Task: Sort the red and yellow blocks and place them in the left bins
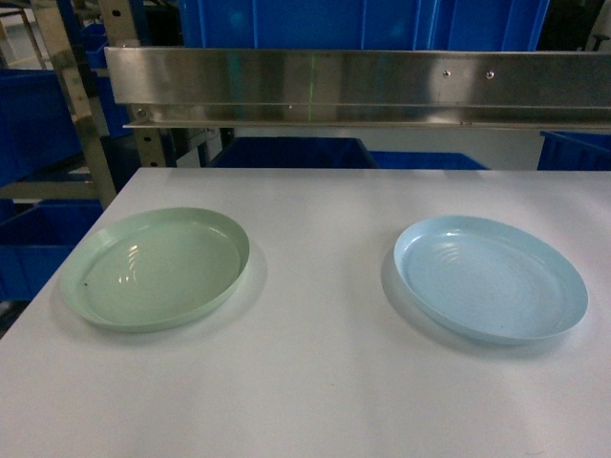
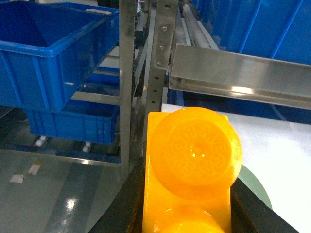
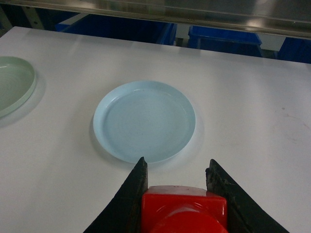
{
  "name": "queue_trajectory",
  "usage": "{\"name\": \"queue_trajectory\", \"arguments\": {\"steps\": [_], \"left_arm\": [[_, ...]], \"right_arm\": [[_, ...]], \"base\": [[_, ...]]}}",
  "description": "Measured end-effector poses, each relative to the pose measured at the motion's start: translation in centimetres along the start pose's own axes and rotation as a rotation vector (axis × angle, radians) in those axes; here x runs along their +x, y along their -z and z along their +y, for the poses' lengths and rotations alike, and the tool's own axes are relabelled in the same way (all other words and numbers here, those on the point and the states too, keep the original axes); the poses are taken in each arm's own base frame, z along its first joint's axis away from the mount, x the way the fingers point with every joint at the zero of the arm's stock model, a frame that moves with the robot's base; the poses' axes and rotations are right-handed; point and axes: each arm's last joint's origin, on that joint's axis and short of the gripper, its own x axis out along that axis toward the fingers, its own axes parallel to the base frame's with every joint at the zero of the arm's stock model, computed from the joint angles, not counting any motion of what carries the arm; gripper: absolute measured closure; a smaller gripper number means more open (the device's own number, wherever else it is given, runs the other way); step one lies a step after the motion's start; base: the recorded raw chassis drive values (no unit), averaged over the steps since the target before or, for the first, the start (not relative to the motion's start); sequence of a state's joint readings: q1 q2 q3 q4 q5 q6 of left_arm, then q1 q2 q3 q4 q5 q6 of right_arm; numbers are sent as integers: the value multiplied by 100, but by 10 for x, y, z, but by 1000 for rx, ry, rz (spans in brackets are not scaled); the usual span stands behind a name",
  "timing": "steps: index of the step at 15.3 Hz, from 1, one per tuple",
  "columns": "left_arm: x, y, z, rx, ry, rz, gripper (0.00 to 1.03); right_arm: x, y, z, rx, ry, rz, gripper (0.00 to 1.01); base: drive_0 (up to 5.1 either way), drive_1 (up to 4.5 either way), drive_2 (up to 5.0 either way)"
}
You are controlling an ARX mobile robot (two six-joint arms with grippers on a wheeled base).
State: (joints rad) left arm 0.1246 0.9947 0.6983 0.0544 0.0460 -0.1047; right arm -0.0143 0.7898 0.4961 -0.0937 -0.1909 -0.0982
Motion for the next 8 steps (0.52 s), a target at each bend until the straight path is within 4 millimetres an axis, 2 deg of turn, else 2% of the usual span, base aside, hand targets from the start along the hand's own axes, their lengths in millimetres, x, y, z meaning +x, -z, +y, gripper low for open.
{"name": "queue_trajectory", "arguments": {"steps": [3, 8], "left_arm": [[1, 10, 1, -5, 14, 49, 75], [9, 10, 4, 3, -12, 47, 75]], "right_arm": [[0, 0, 0, 0, 0, 0, 72], [0, 0, 0, 0, 0, 0, 72]], "base": [[0, 0, 0], [0, 0, 0]]}}
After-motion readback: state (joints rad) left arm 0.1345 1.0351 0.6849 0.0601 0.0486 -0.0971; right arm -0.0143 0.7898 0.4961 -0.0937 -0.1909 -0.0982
